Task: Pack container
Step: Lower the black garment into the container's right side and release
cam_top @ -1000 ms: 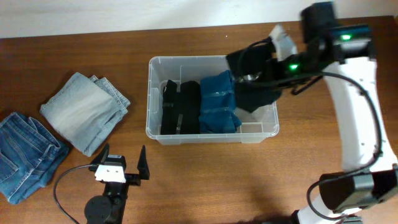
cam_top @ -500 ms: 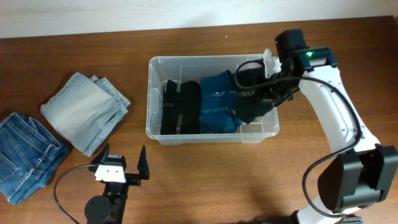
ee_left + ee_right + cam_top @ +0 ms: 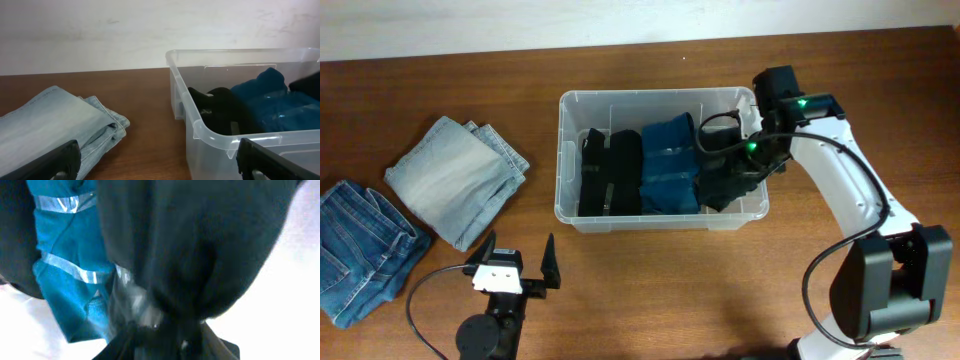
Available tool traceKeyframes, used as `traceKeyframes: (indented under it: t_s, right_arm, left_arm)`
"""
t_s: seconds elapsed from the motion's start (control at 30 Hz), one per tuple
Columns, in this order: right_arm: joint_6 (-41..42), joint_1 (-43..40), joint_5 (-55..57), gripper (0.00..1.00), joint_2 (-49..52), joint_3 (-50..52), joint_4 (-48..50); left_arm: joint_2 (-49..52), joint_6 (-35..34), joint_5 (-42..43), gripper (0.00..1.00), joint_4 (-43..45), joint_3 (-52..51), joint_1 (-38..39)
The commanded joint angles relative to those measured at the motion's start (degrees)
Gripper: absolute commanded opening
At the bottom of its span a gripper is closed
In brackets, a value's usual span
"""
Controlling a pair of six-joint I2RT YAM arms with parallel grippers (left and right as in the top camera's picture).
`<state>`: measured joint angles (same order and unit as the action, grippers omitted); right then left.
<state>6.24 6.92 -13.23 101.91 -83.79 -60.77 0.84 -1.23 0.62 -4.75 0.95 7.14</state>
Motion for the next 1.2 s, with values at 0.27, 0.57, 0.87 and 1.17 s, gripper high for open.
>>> traceKeyframes:
  t_s: [0.27, 0.57, 0.87, 1.17]
  right_arm:
    - [0.02, 7.82, 12.26, 0.54, -0.17, 0.20, 2.36]
    - [-4.85, 8.17, 16.52, 0.78, -0.17, -0.17, 2.34]
    - [-6.05, 8.17, 16.50, 0.79, -0.20, -6.21, -0.46]
    - [-6.23, 8.41, 16.98, 0.28, -0.17, -10.97, -5.27]
  left_arm:
    - [-0.48, 0.87, -0.42, 1.00, 0.02, -0.46, -0.28]
    - [-0.48, 0.87, -0.42, 1.00, 0.02, -0.46, -0.28]
    - [-0.48, 0.87, -0.42, 1.00, 0.02, -0.46, -0.28]
    - [-0.48, 0.87, -0.42, 1.00, 0.02, -0.46, -0.28]
